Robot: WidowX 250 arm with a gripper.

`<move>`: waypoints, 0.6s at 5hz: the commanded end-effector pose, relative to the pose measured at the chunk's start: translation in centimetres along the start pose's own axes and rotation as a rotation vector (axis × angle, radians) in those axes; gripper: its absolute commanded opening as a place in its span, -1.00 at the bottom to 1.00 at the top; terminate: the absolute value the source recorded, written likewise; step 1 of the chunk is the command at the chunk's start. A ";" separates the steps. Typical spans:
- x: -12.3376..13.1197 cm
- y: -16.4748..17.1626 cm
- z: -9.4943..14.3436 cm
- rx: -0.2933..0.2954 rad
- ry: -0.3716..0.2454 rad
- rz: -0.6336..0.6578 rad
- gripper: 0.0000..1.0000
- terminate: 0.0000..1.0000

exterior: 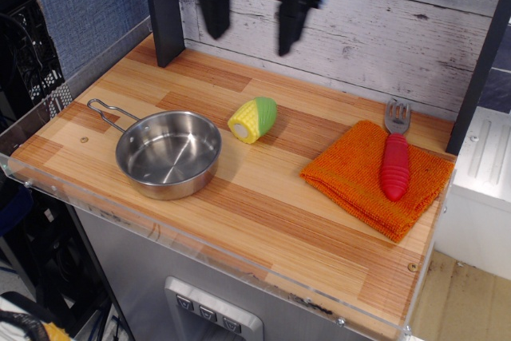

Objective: Move the red fork to the left of the cloth.

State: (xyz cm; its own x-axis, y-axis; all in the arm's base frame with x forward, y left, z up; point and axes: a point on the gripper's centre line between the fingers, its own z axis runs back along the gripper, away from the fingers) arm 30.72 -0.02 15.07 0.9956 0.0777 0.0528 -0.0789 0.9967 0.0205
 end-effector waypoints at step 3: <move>3.1 -13.1 -8.2 -0.091 -0.229 -0.223 1.00 -1.00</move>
State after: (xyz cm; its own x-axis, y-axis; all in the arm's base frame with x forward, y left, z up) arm 34.64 -12.35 4.09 0.9677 -0.1413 0.2086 0.1491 0.9886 -0.0222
